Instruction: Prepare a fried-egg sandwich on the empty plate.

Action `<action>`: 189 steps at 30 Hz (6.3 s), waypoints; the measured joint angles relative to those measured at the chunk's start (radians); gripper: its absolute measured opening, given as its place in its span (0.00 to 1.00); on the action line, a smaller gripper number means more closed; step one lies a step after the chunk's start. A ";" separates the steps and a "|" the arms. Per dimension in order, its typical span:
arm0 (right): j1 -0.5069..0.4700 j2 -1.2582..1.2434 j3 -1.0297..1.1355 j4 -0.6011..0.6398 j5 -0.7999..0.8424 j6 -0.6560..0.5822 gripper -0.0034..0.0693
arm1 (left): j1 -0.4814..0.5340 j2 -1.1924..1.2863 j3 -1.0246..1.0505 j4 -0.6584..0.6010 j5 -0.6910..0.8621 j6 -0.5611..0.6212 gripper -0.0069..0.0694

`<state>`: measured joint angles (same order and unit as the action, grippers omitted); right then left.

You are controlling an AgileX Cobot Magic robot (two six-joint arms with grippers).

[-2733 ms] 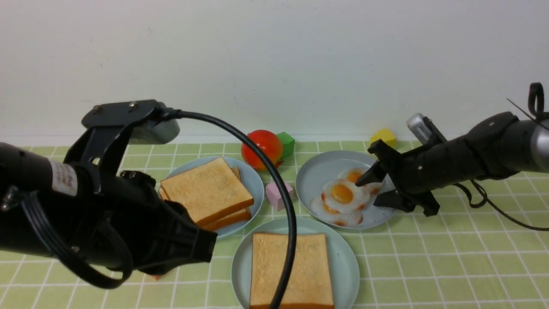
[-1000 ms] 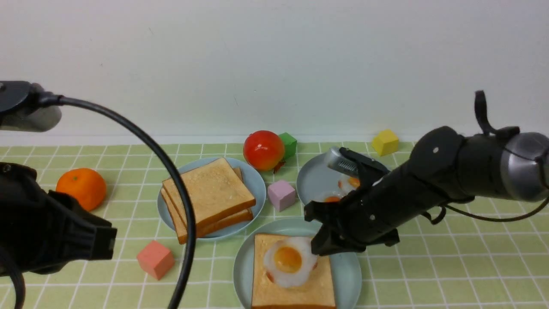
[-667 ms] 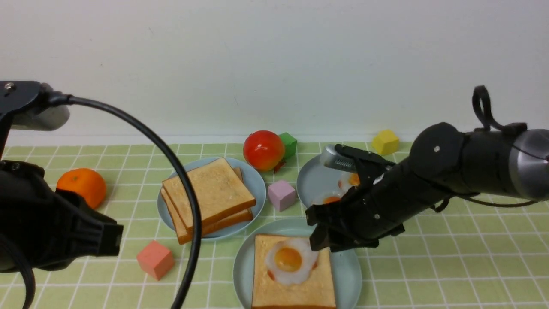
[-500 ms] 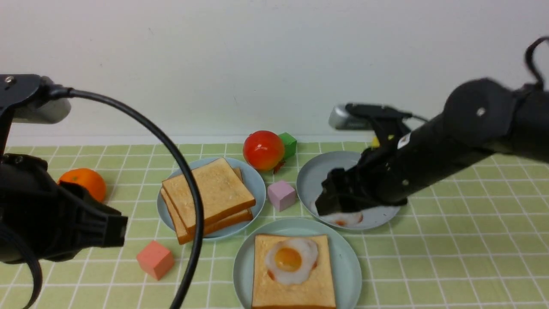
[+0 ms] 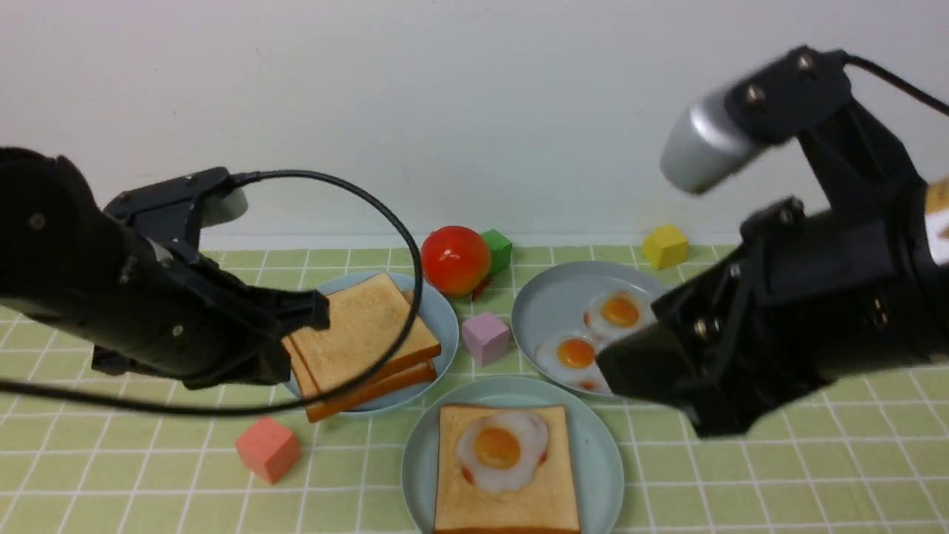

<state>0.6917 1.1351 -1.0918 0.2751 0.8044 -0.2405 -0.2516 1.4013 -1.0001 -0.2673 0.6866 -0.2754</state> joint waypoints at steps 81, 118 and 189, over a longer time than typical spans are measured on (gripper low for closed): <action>0.026 -0.121 0.053 -0.002 0.050 0.002 0.08 | -0.039 0.310 0.145 -1.078 -0.124 1.013 0.08; 0.026 -0.796 0.701 -0.345 -0.520 0.446 0.16 | -0.039 -0.717 0.251 -0.130 0.170 0.226 0.12; 0.022 -0.909 0.894 -0.372 -0.685 0.446 0.28 | 0.210 -1.412 1.028 0.284 -0.289 0.010 0.08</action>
<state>0.7136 0.2258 -0.1981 -0.0966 0.1198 0.2050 -0.0412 -0.0108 0.0283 0.0171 0.3981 -0.2653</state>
